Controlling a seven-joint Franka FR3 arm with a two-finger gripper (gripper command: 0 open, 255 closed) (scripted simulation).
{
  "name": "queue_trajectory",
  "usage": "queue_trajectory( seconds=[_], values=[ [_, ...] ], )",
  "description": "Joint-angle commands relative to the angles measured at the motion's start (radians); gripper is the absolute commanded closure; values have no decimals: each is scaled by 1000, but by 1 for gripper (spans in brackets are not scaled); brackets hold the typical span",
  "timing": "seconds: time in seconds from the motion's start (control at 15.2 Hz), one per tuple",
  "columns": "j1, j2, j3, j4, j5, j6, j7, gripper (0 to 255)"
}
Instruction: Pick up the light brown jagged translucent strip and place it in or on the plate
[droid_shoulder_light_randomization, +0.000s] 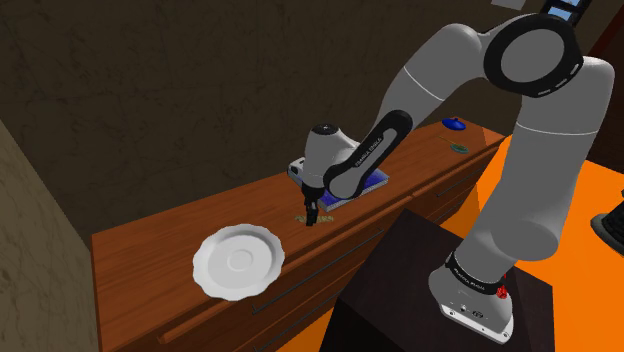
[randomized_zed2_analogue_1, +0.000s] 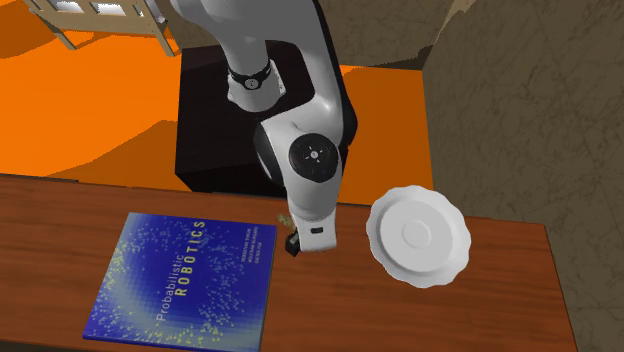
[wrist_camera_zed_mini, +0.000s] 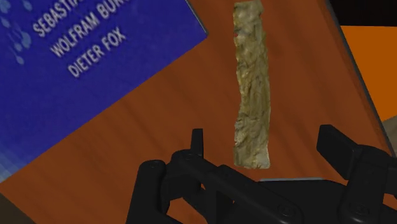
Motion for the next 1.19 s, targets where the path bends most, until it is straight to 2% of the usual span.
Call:
queue_trajectory(
  seconds=[0.0,0.59,0.66,1.12],
  values=[
    [4,27,-8,5,-15,22,7,0],
    [10,51,-17,10,-26,41,16,0],
    [10,51,-17,10,-26,41,16,255],
    [10,52,-16,13,-25,39,16,255]
  ],
)
